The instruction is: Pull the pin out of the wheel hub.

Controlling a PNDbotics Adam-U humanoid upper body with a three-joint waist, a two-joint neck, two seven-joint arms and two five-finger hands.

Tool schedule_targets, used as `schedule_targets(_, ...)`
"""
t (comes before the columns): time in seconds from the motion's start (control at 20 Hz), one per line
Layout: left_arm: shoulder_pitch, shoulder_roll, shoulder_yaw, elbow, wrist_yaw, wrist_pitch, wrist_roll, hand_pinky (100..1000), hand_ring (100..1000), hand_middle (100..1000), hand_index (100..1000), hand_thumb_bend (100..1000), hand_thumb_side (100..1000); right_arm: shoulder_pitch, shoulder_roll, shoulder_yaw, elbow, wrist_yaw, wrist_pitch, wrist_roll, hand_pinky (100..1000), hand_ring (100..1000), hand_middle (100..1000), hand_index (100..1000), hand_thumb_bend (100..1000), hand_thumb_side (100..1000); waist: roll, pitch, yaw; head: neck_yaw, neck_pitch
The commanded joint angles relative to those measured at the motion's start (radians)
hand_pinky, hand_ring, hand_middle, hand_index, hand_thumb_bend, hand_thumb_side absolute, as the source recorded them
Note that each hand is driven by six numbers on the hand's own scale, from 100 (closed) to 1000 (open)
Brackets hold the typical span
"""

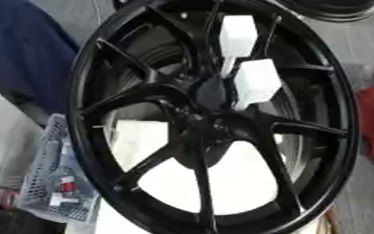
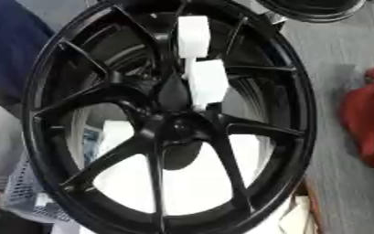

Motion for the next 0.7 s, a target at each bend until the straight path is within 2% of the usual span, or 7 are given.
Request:
schedule_targets(0.05, -0.004, 0.009, 0.011, -0.02, 0.0, 0.002, -0.002, 920, 543, 638, 790, 166, 965, -0.016, -0.048, 0.025, -0.049, 0.073, 0.034, 0.143, 816, 777, 768, 833, 100, 185, 0.002, -0.029, 0.004, -0.007, -0.011)
schedule_targets(0.35, -0.007, 0.011, 0.008, -0.02, 0.003, 0.006, -0.005, 920, 542, 638, 790, 166, 965, -0.051, -0.046, 0.092, -0.054, 0.191, 0.016, 0.396, 812, 791, 776, 837, 100, 100, -0.003, -0.033, 0.009, -0.013, -0.009)
schedule_targets(0.7, -0.007, 0.014, 0.006, -0.02, 0.005, 0.008, -0.008, 920, 542, 638, 790, 168, 964, -0.093, -0.038, 0.149, -0.054, 0.292, -0.043, 0.698, 823, 824, 797, 851, 100, 118, -0.006, -0.038, 0.013, -0.018, -0.011)
